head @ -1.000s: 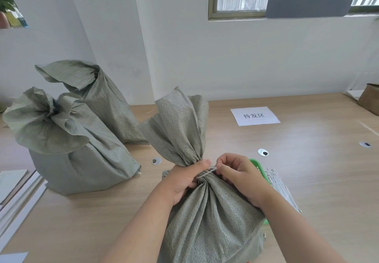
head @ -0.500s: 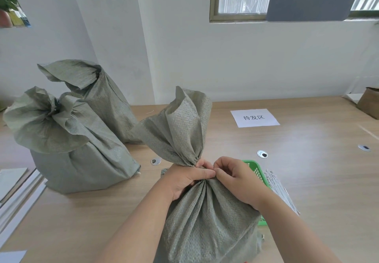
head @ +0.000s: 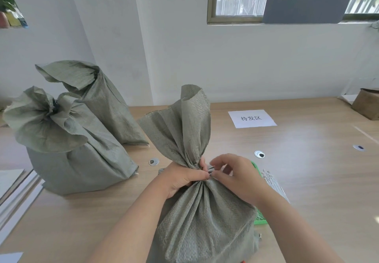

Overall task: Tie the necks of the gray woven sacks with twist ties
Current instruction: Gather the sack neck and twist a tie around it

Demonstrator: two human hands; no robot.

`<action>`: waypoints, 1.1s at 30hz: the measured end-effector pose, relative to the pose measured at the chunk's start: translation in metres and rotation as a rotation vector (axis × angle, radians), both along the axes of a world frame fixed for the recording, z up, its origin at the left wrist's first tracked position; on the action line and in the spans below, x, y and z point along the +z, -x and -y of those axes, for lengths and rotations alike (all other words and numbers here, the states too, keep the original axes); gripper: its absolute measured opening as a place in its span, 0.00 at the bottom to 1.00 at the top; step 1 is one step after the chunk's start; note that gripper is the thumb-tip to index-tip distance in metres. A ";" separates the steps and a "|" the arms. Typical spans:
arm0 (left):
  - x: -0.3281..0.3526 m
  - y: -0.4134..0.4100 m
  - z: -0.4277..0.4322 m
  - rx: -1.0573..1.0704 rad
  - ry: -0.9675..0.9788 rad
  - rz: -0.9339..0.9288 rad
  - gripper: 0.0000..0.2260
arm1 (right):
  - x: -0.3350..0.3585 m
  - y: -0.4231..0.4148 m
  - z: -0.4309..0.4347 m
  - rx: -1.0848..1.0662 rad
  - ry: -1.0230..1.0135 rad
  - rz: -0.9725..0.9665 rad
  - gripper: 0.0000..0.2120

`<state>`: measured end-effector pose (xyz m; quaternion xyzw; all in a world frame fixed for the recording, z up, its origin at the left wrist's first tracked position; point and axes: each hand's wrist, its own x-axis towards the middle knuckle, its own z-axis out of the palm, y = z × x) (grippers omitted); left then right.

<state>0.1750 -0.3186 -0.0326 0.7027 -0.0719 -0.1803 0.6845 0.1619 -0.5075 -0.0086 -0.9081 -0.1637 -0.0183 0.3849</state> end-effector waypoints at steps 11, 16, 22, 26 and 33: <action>0.003 0.000 -0.011 0.109 -0.257 0.052 0.07 | -0.008 -0.005 0.002 -0.018 0.252 0.253 0.09; 0.007 0.002 -0.006 0.074 -0.282 0.071 0.06 | -0.011 -0.010 0.013 -0.033 0.234 0.262 0.08; 0.005 0.005 -0.007 0.017 -0.307 0.215 0.17 | -0.004 -0.016 -0.008 0.263 0.479 0.243 0.12; 0.000 0.007 -0.011 0.044 -0.393 0.274 0.15 | -0.002 -0.017 -0.014 0.379 0.630 0.260 0.07; 0.003 0.012 -0.020 -0.077 -0.442 0.201 0.12 | -0.003 -0.014 -0.008 0.413 0.657 0.396 0.22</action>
